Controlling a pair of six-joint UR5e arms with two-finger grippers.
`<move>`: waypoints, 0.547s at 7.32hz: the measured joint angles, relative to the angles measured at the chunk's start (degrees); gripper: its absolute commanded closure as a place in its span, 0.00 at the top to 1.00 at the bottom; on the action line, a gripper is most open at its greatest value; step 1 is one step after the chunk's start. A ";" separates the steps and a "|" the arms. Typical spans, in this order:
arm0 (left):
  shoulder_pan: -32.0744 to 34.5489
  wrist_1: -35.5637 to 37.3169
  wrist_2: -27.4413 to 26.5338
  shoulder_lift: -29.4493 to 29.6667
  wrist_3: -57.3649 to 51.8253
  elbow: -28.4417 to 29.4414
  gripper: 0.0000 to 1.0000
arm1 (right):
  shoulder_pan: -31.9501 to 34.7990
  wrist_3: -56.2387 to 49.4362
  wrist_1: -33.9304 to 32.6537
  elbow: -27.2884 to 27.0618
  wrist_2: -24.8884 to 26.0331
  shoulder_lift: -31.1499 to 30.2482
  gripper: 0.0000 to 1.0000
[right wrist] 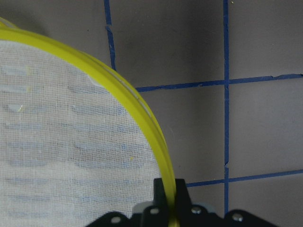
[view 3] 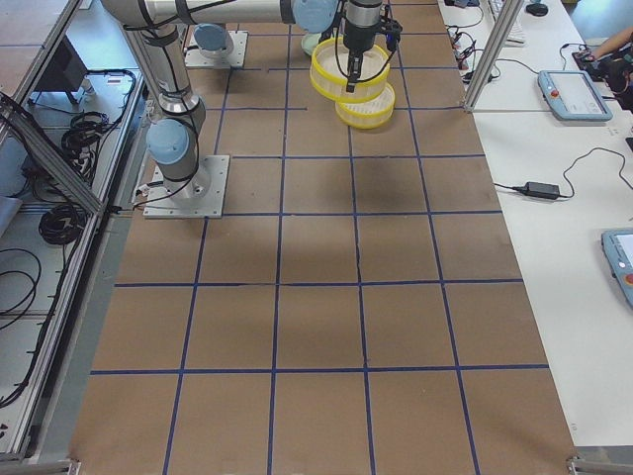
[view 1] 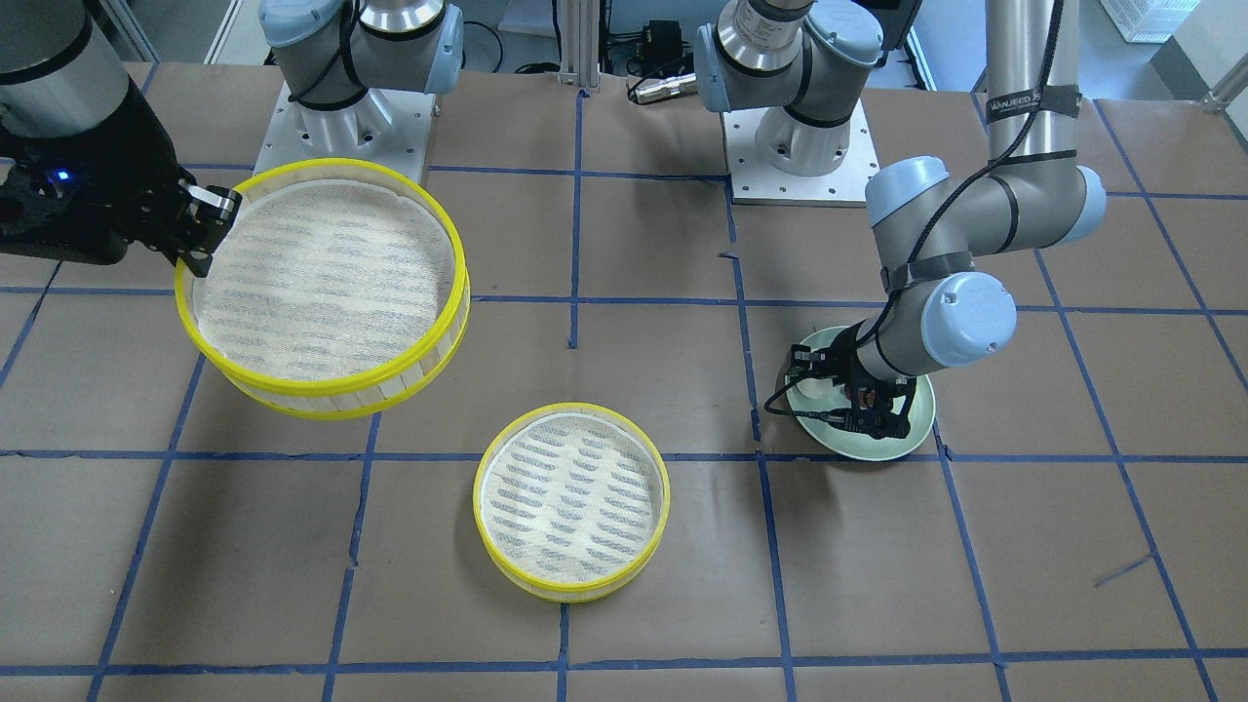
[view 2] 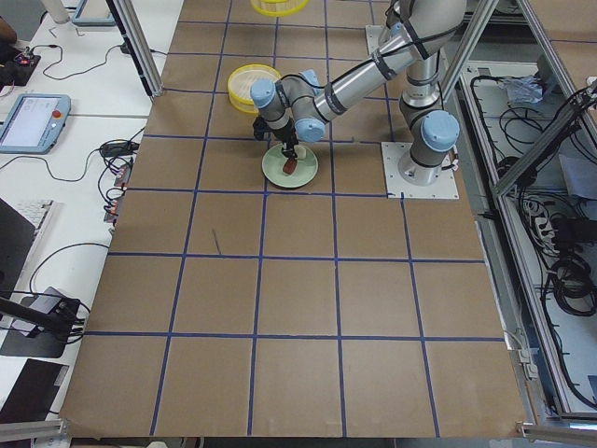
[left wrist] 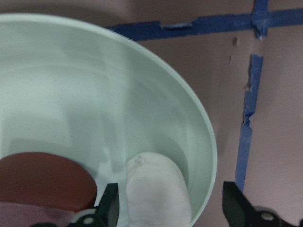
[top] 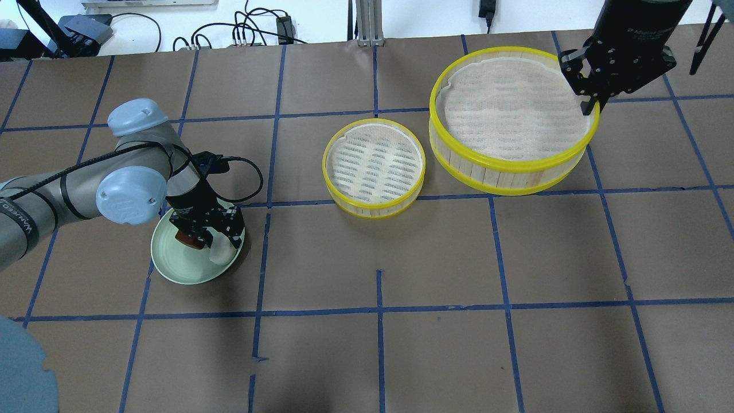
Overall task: Place buns in different layers of steamer
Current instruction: 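Carry the white bun with left gripper into the bottom tier, release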
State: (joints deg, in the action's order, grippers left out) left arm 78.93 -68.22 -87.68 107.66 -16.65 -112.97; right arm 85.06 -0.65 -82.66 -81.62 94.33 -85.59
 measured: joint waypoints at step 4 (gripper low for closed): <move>0.84 3.04 -0.85 -3.44 3.96 1.59 0.01 | 0.36 0.04 0.19 -0.50 -0.04 0.33 0.04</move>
State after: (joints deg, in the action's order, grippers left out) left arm 79.78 -65.18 -88.53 104.22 -12.69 -111.39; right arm 85.42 -0.61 -82.47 -82.12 94.30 -85.26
